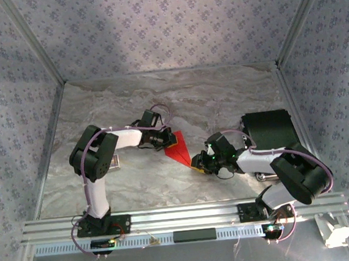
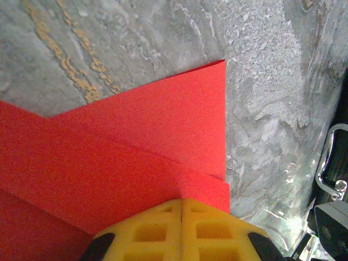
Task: Fold a paper plane with a square sheet of paper (pick it up from the middle)
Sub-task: Turn over the paper at the center of the table.
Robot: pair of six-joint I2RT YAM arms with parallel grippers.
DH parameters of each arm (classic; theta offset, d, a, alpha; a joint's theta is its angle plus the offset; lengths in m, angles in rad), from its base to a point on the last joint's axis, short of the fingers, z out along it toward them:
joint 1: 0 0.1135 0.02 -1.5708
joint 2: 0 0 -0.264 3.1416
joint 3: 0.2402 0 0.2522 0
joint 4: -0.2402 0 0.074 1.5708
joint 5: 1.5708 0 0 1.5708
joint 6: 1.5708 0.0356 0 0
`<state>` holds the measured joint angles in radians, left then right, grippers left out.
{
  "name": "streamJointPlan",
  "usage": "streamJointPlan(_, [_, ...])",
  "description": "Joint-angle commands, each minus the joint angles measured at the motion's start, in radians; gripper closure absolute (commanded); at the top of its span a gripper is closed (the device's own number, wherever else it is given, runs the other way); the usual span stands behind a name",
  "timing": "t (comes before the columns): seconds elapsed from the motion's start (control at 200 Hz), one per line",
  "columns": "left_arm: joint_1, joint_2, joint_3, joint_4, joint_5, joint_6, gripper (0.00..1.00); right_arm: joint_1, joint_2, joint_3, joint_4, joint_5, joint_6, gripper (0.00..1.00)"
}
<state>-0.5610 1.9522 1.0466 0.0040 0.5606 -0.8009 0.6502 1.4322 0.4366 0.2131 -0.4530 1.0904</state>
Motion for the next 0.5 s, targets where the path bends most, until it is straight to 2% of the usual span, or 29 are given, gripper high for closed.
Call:
streamJointPlan(0.0, [0.007,0.031,-0.024,-0.101,-0.062,0.016,1.0,0.006,0.026,0.0,0.008,-0.006,0.032,0.7])
streamJointPlan(0.495, [0.007,0.027,-0.028,-0.098,-0.058,0.011,1.0,-0.003,0.029,-0.012,0.117,-0.015,0.028,0.7])
